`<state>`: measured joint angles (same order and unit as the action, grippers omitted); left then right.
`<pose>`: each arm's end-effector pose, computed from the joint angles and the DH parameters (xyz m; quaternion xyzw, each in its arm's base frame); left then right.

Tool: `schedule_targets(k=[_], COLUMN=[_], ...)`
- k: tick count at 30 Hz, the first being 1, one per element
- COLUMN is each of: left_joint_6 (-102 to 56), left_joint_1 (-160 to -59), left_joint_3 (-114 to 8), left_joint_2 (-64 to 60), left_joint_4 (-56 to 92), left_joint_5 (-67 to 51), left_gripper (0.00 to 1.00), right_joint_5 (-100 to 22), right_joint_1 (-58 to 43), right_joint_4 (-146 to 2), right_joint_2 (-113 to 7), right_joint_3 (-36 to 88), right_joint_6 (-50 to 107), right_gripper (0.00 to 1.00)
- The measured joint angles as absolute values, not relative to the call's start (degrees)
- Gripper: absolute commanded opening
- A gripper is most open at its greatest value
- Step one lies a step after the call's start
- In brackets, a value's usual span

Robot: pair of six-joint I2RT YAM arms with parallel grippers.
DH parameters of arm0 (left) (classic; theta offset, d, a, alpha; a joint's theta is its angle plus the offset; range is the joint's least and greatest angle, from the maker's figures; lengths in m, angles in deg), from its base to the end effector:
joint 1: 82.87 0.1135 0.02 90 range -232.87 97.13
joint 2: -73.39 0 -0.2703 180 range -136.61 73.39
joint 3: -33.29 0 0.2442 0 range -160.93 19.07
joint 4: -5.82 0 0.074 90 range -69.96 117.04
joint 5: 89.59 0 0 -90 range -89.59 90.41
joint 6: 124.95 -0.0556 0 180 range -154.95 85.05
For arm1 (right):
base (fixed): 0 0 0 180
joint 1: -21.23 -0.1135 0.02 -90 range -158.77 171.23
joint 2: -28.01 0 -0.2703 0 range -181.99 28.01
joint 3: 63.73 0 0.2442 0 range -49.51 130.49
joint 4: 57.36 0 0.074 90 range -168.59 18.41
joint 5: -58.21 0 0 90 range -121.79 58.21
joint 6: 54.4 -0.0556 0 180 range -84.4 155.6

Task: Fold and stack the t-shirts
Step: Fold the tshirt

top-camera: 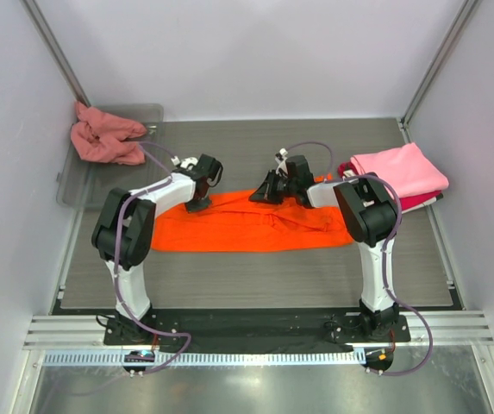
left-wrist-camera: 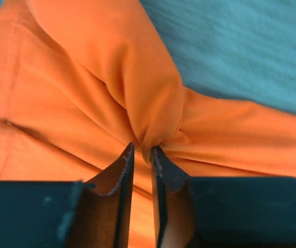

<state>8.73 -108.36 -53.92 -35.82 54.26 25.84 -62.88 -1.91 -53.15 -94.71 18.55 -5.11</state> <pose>0.3505 -0.1407 0.1602 -0.1889 0.9433 0.0845 0.2595 0.4026 0.2033 0.1106 0.0115 0.8677 0.4333 0.2434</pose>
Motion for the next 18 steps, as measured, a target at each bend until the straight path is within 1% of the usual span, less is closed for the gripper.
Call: schedule_targets(k=[4,11,18], left_joint_6=[9.67,9.74,11.03], left_joint_1=[-106.00,-98.51,-96.47], left_joint_3=[-53.92,-53.31,-43.91], left_joint_2=[-35.82,-35.30,-25.59], left_joint_4=[52.64,51.05,48.64], left_joint_5=[26.38,25.84,27.78], left_gripper=[0.23,0.22,0.25], right_joint_5=[-62.86,-62.86,-62.70], right_joint_1=[-1.91,-1.91,-1.84], right_joint_4=[-53.15,-53.17,-53.41], right_joint_2=[-94.71,-94.68,-94.58], right_joint_3=[18.55,18.55,18.55], right_joint_6=[-5.11,-5.11,-5.08], right_gripper=[0.01,0.01,0.01])
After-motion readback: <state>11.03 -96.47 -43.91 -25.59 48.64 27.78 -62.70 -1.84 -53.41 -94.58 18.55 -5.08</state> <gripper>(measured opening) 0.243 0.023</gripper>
